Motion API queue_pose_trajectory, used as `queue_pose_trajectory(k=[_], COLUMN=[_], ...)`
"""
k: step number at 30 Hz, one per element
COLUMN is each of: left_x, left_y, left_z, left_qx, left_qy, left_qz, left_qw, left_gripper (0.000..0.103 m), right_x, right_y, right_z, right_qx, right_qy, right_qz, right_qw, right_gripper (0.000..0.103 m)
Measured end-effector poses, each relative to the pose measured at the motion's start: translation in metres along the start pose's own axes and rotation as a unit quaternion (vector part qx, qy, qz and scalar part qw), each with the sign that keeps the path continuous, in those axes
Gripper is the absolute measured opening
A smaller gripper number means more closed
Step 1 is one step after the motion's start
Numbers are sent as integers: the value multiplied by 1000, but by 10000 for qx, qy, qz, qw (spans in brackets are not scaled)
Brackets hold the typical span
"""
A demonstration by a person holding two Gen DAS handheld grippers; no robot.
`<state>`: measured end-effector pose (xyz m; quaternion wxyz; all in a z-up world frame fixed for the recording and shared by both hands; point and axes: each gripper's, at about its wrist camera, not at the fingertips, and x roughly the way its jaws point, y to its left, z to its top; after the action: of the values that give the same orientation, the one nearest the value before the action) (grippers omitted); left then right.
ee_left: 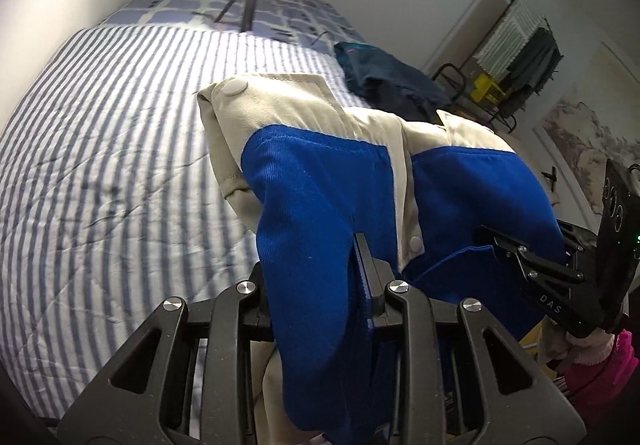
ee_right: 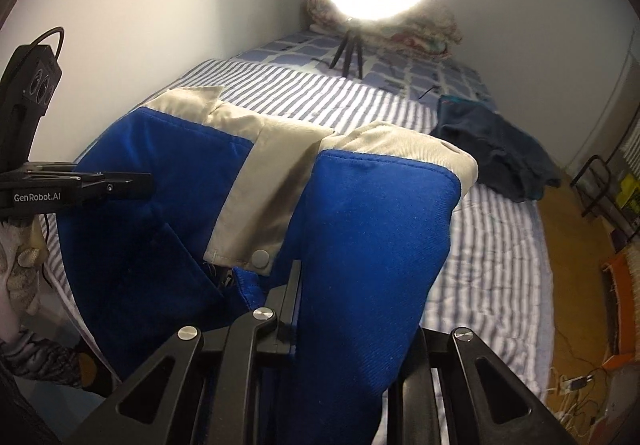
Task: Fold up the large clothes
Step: 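Lift the folded bundle with both grippers and carry it along the bed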
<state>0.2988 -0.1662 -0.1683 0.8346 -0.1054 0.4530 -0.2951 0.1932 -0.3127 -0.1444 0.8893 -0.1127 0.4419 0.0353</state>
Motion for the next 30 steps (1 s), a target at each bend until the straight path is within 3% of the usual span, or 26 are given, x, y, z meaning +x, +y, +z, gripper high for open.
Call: queue_pose_trajectory(k=[7,15,30], left_x=[21,69,213], left_y=[-36,-77,-109], left_z=[32,89,232], left_qx=[186,544,923], left_qy=[-137,-272,-543], left_qz=[-260,-491,-1027], left_qw=[9994,9969,9889], left_gripper=[27,27,26], right_x=[-18,-12,75], right_y=[-43,-105,-234], right_z=[6,31,130], right_qx=[109,240,444], right_qy=[-258,-379,-502], right_qz=[-284,-626,-1379], right_qw=[9992,9970,9882], right_gripper=[17,17,16])
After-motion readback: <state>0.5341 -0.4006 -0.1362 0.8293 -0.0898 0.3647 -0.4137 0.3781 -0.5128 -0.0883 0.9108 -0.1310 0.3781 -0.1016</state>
